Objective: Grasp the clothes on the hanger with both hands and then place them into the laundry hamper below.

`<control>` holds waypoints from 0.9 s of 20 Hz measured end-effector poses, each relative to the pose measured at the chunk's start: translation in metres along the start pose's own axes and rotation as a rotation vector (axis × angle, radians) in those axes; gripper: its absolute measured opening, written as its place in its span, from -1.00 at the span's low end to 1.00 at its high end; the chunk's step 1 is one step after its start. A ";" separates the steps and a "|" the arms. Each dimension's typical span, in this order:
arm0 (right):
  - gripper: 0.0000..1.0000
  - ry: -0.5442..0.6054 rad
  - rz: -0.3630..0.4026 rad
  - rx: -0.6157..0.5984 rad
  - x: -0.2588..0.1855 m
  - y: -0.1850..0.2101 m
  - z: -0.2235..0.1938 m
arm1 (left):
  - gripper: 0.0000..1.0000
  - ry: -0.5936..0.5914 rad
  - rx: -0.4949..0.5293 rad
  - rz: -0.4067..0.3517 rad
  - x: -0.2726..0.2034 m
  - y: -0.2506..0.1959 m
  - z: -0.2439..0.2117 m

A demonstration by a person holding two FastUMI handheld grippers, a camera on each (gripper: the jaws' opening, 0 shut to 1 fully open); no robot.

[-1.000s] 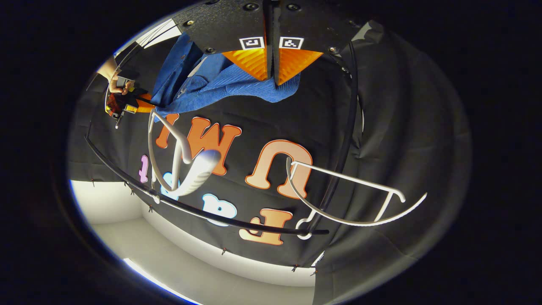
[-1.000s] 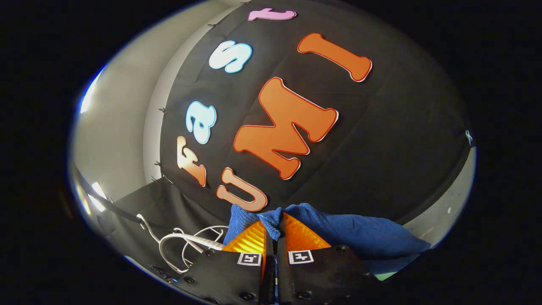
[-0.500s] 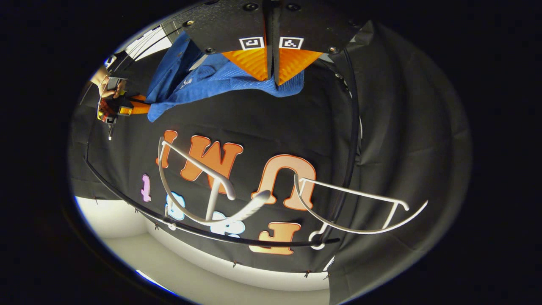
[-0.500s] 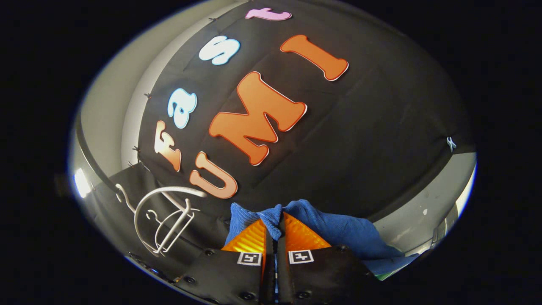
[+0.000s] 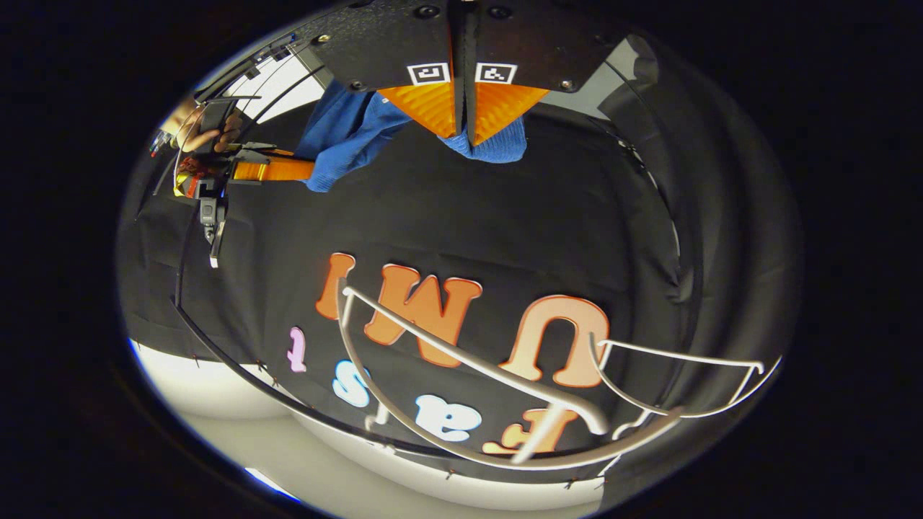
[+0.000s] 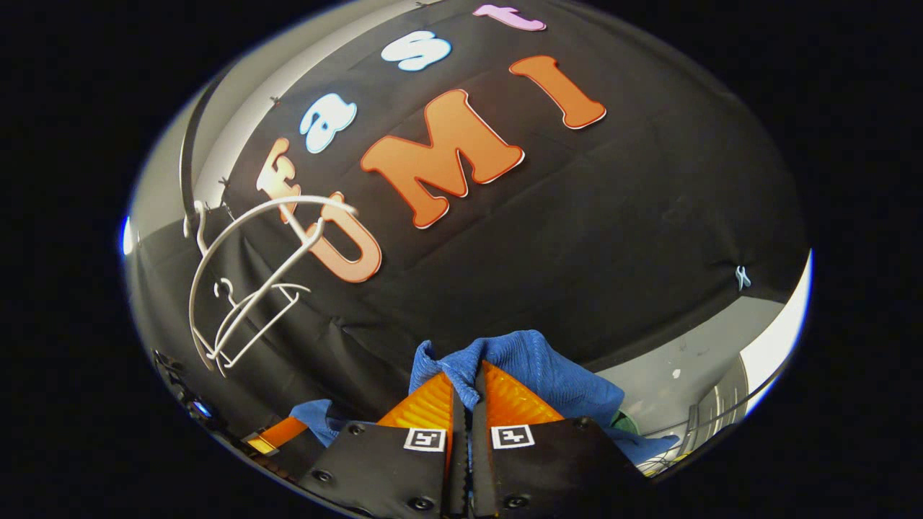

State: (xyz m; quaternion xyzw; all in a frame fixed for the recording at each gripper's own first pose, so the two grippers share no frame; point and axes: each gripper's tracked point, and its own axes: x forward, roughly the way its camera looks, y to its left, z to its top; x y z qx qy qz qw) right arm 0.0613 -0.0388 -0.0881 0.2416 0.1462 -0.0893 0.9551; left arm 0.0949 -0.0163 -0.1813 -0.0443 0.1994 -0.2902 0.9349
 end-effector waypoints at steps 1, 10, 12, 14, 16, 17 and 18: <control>-0.80 0.009 -0.007 -0.013 0.000 0.001 -0.006 | -1.00 0.012 -0.004 -0.020 0.007 -0.011 -0.005; -0.80 0.104 -0.116 -0.079 0.001 -0.022 -0.073 | -1.00 0.154 -0.023 -0.050 0.060 -0.045 -0.058; -0.80 0.132 -0.146 -0.086 0.007 -0.034 -0.087 | -1.00 0.194 -0.030 -0.050 0.072 -0.047 -0.074; -0.80 0.162 -0.174 -0.089 0.007 -0.048 -0.101 | -1.00 0.252 -0.034 -0.044 0.081 -0.048 -0.095; -0.79 0.178 -0.200 -0.106 0.011 -0.061 -0.110 | -1.00 0.308 -0.034 -0.043 0.089 -0.045 -0.117; -0.79 0.190 -0.213 -0.115 0.015 -0.069 -0.116 | -1.00 0.334 -0.035 -0.043 0.092 -0.043 -0.129; -0.79 0.207 -0.228 -0.118 0.018 -0.077 -0.124 | -1.00 0.361 -0.038 -0.042 0.095 -0.043 -0.144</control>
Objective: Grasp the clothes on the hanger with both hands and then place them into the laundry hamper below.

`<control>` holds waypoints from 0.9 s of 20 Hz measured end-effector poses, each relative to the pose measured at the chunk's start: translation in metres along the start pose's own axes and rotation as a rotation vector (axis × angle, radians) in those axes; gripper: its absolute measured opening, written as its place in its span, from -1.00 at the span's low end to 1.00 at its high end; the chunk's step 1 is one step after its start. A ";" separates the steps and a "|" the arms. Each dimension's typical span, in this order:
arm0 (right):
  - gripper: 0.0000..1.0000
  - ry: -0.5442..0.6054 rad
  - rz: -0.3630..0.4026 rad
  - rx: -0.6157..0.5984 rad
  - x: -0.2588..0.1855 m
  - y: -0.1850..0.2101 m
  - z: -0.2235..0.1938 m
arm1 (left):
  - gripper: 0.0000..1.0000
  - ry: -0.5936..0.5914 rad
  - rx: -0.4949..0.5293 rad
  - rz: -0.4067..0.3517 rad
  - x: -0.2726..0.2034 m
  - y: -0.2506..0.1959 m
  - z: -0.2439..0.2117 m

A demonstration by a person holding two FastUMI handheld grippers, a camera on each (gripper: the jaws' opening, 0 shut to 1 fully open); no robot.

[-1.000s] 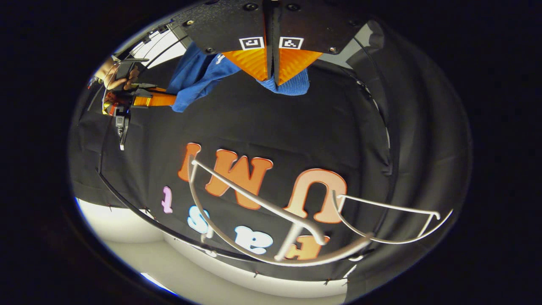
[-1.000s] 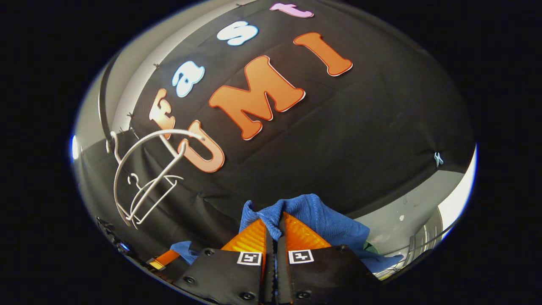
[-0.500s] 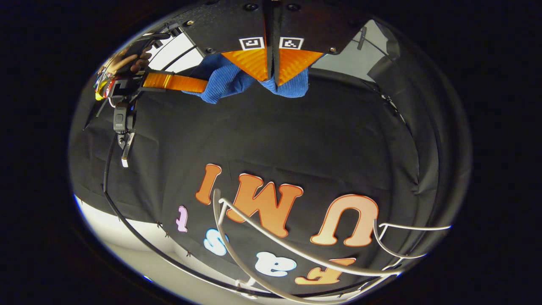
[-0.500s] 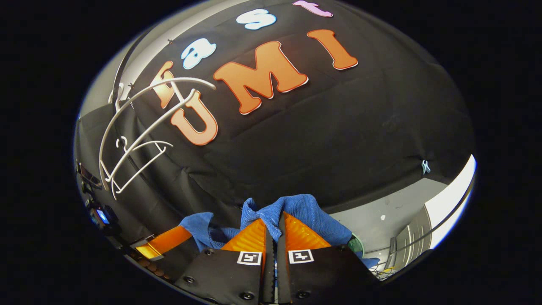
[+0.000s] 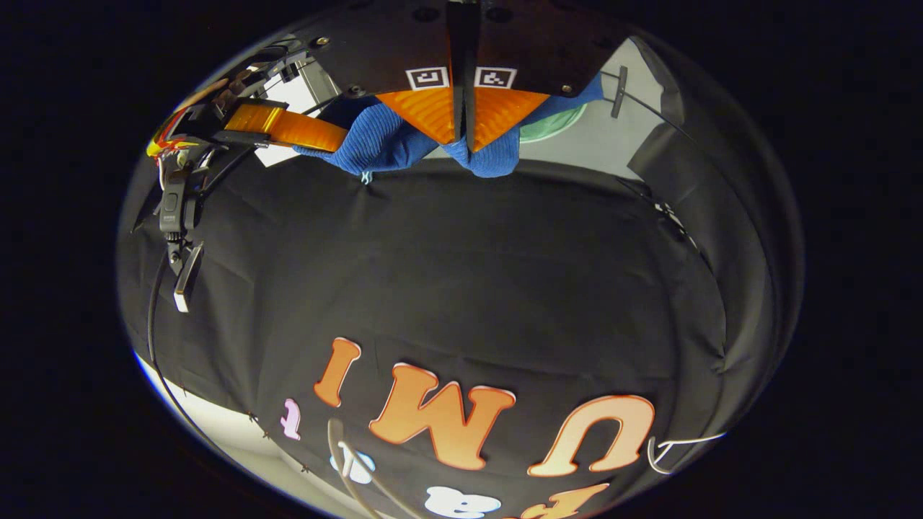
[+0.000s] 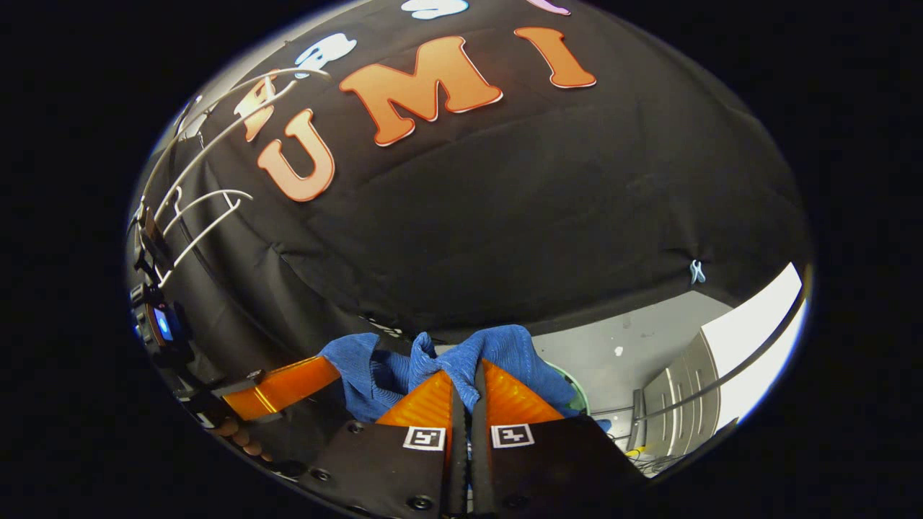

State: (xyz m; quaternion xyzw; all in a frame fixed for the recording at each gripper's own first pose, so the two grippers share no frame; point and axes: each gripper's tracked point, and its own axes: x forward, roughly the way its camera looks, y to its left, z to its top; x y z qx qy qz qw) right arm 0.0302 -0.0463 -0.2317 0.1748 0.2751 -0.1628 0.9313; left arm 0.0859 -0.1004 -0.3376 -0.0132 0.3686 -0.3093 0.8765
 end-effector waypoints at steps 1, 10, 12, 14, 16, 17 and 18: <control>-0.79 0.024 -0.011 -0.003 0.007 -0.005 -0.009 | -1.00 0.029 -0.002 0.003 0.009 0.001 -0.012; -0.79 0.199 -0.095 0.001 0.066 -0.050 -0.084 | -0.99 0.265 -0.026 0.073 0.059 0.026 -0.101; -0.79 0.240 -0.113 0.004 0.078 -0.061 -0.097 | -0.99 0.314 -0.053 0.088 0.066 0.031 -0.119; -0.79 0.279 -0.132 -0.011 0.086 -0.075 -0.109 | -1.00 0.349 -0.065 0.104 0.074 0.040 -0.135; -0.80 0.306 -0.151 -0.024 0.090 -0.085 -0.116 | -1.00 0.379 -0.072 0.119 0.083 0.047 -0.150; -0.79 0.320 -0.162 -0.029 0.093 -0.088 -0.120 | -1.00 0.399 -0.071 0.125 0.087 0.047 -0.159; -0.79 0.335 -0.171 -0.034 0.094 -0.091 -0.125 | -1.00 0.421 -0.064 0.133 0.089 0.051 -0.168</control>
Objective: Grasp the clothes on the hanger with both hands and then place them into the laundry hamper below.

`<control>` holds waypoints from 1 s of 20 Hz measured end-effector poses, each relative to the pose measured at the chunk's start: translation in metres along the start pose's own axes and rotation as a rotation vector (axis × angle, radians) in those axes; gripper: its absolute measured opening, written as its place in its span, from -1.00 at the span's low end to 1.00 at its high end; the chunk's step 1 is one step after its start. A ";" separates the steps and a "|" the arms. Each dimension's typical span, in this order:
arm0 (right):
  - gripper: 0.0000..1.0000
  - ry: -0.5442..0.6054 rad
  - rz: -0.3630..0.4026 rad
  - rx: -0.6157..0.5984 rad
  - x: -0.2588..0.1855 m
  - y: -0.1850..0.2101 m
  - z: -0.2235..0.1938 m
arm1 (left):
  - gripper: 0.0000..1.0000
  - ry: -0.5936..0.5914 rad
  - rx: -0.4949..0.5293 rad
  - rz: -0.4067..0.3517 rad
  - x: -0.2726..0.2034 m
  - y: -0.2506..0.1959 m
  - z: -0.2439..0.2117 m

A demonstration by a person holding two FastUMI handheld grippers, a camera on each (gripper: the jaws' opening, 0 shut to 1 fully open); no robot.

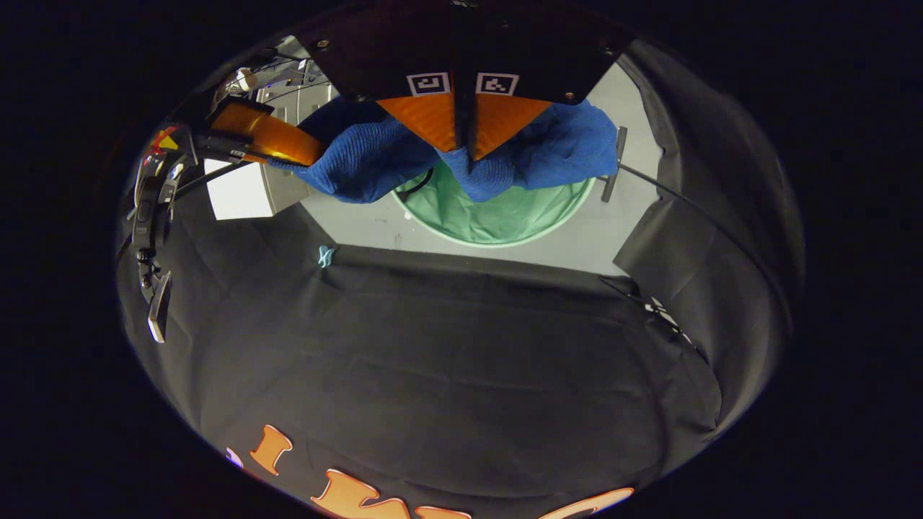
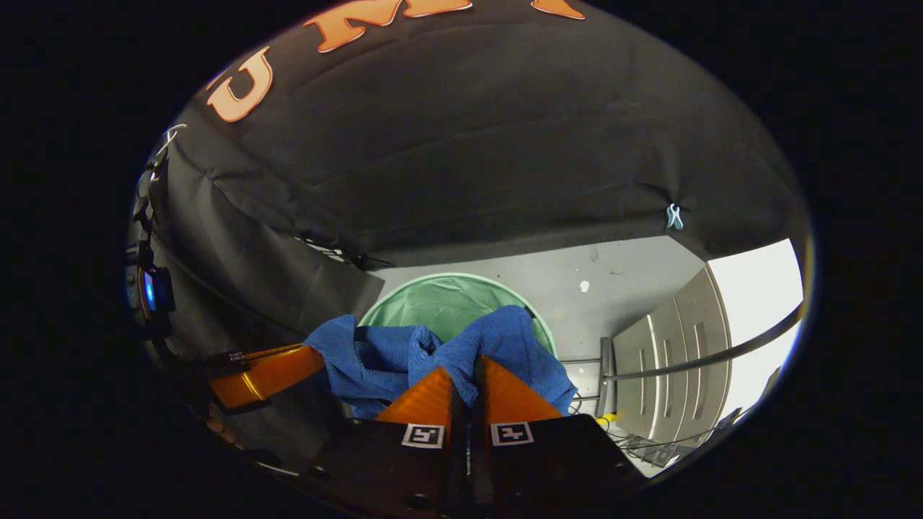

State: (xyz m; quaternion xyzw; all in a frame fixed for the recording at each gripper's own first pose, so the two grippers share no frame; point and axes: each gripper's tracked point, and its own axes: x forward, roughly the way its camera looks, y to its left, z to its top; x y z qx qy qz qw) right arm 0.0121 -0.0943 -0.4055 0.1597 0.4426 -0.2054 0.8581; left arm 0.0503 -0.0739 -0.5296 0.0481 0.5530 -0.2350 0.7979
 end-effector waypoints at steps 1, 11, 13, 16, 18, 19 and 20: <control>-0.79 0.017 -0.009 -0.003 0.004 -0.002 -0.005 | -0.99 0.017 0.006 0.008 0.006 0.003 -0.008; -0.74 0.179 -0.051 -0.010 0.029 -0.020 -0.068 | -0.94 0.154 0.010 0.092 0.027 0.023 -0.058; -0.72 0.197 -0.057 0.004 0.028 -0.025 -0.077 | -0.90 0.165 -0.006 0.092 0.024 0.022 -0.066; -0.35 0.226 -0.039 0.014 0.025 -0.022 -0.087 | -0.21 0.153 -0.028 0.136 0.016 0.031 -0.072; 0.05 0.223 -0.037 0.001 0.022 -0.020 -0.089 | 0.51 0.160 -0.070 0.130 0.014 0.029 -0.079; 0.08 0.218 -0.041 -0.007 0.019 -0.019 -0.088 | 0.48 0.159 -0.084 0.137 0.010 0.033 -0.082; 0.14 0.213 -0.039 -0.013 0.016 -0.016 -0.089 | 0.53 0.161 -0.089 0.146 0.006 0.036 -0.083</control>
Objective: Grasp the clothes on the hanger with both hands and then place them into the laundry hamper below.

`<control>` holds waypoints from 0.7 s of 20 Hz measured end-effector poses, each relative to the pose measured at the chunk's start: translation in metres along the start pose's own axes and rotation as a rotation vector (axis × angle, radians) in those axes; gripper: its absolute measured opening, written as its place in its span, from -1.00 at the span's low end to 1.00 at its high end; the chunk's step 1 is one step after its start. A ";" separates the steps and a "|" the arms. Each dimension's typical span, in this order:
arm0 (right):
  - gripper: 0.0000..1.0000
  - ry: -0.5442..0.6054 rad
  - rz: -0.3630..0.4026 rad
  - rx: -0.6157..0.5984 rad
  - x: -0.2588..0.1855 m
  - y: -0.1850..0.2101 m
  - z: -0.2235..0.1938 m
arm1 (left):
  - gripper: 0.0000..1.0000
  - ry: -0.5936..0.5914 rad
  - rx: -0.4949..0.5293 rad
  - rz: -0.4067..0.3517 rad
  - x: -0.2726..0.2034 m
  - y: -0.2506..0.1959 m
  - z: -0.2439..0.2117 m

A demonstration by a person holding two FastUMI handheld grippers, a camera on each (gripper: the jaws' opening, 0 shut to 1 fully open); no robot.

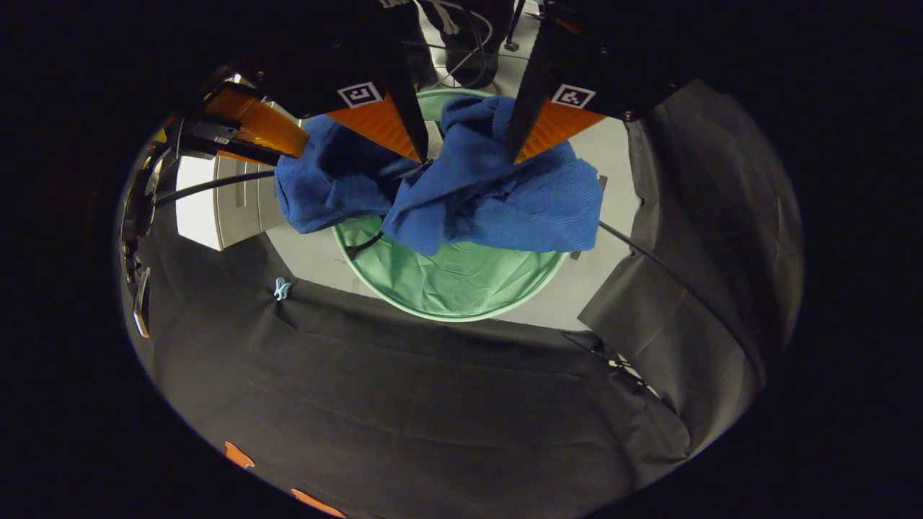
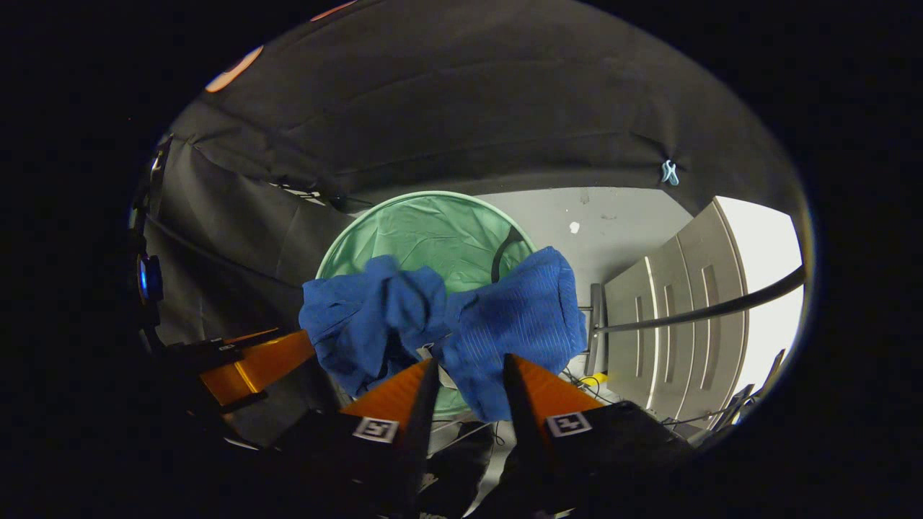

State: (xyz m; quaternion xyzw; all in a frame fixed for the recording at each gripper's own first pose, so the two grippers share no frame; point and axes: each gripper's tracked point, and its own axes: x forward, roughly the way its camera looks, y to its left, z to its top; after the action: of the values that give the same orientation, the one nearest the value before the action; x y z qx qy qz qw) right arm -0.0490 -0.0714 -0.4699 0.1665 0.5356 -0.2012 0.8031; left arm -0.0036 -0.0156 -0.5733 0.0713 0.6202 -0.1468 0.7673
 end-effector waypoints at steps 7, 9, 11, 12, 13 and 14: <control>0.97 -0.045 -0.004 -0.047 -0.022 0.015 0.003 | 0.91 -0.041 -0.031 0.032 -0.027 0.020 -0.003; 0.97 -0.061 -0.004 -0.054 -0.027 0.020 0.007 | 0.92 -0.050 -0.039 0.041 -0.035 0.027 -0.003; 0.97 -0.084 -0.001 -0.052 -0.040 0.026 0.008 | 1.00 -0.062 -0.041 0.040 -0.046 0.028 0.001; 0.97 -0.097 -0.004 -0.054 -0.047 0.027 0.010 | 0.94 -0.072 -0.042 0.032 -0.053 0.028 0.004; 0.97 -0.109 -0.011 -0.061 -0.054 0.027 0.011 | 0.95 -0.083 -0.042 0.021 -0.061 0.026 0.005; 0.97 -0.121 -0.020 -0.068 -0.064 0.028 0.010 | 0.95 -0.092 -0.040 0.006 -0.067 0.023 0.006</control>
State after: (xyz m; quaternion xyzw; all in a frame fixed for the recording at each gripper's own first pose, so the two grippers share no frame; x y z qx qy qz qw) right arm -0.0491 -0.0431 -0.4058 0.1213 0.4942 -0.2006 0.8372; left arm -0.0037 0.0133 -0.5088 0.0508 0.5868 -0.1350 0.7968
